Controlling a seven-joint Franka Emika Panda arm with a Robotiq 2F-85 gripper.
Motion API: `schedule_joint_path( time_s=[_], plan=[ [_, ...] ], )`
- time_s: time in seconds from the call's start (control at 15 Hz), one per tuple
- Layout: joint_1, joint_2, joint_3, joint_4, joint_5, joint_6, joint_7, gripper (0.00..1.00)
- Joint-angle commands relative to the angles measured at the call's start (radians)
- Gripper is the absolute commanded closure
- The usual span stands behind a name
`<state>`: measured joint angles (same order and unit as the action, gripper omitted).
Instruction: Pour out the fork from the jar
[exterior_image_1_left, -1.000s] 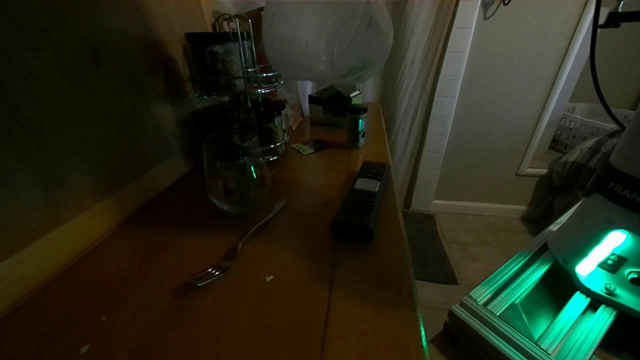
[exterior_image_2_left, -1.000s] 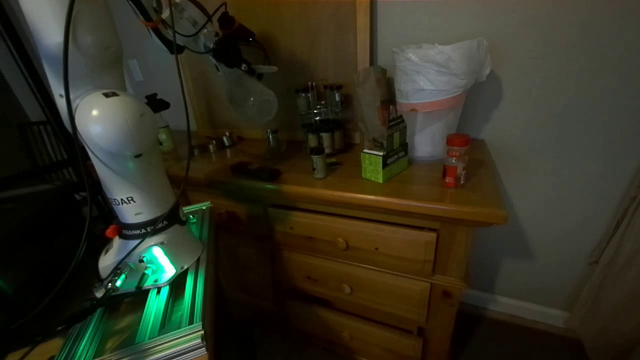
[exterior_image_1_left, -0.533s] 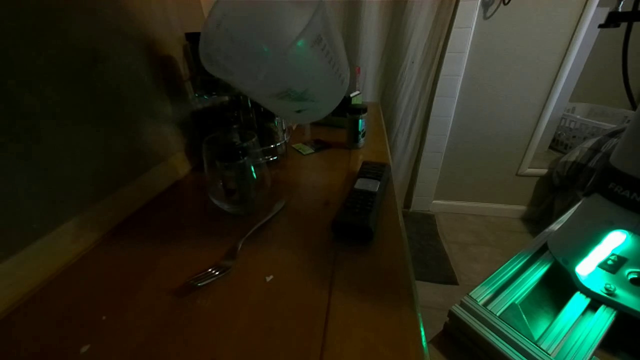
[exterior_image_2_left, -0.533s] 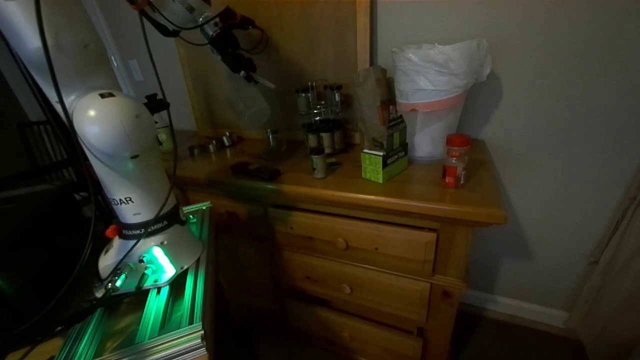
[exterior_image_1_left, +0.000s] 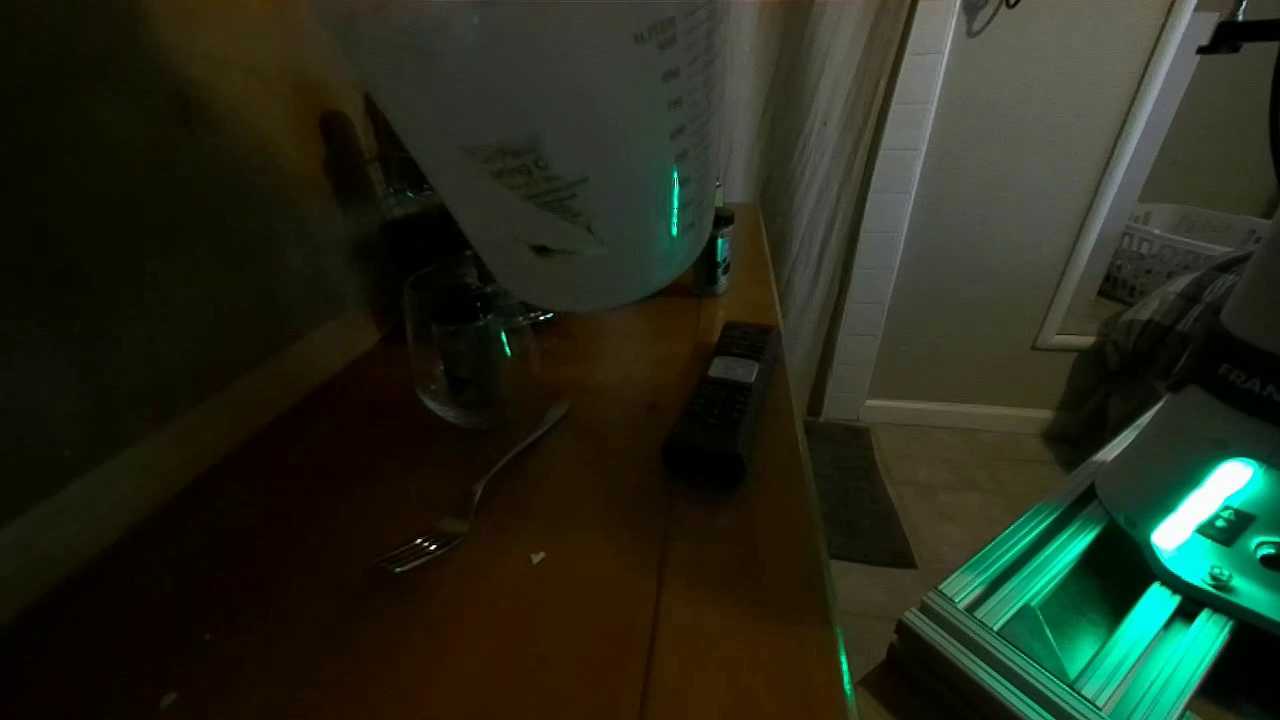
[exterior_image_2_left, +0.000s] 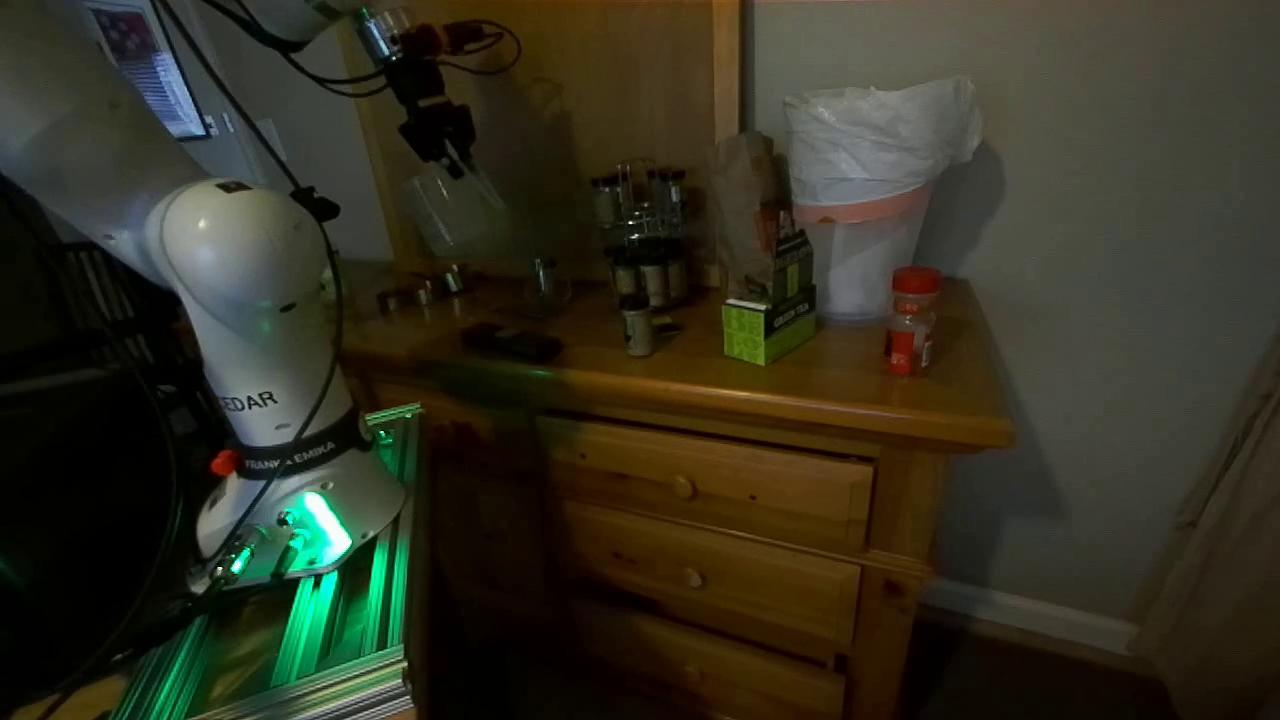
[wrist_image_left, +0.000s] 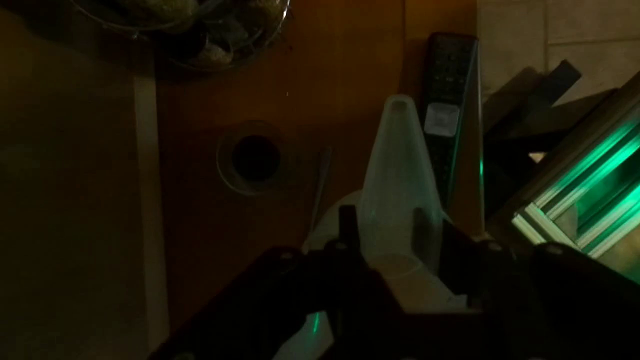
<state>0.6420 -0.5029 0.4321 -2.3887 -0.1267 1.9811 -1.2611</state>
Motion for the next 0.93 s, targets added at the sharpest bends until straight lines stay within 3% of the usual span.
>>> schedule_joint_path(
  time_s=[0.0,0.27,0.47,0.67,0.87],
  plan=[
    [0.096,-0.081,-0.058,-0.123,0.112,0.173,0.058,0.9],
    [0.163,-0.002,-0.092,-0.146,0.153,0.449,0.106,0.9],
    [0.224,0.102,-0.149,-0.137,0.189,0.624,0.062,0.9],
    [0.312,0.212,-0.208,-0.1,0.256,0.648,-0.035,0.9],
    [0.324,0.281,-0.203,-0.062,0.256,0.61,-0.068,0.9]
  ],
)
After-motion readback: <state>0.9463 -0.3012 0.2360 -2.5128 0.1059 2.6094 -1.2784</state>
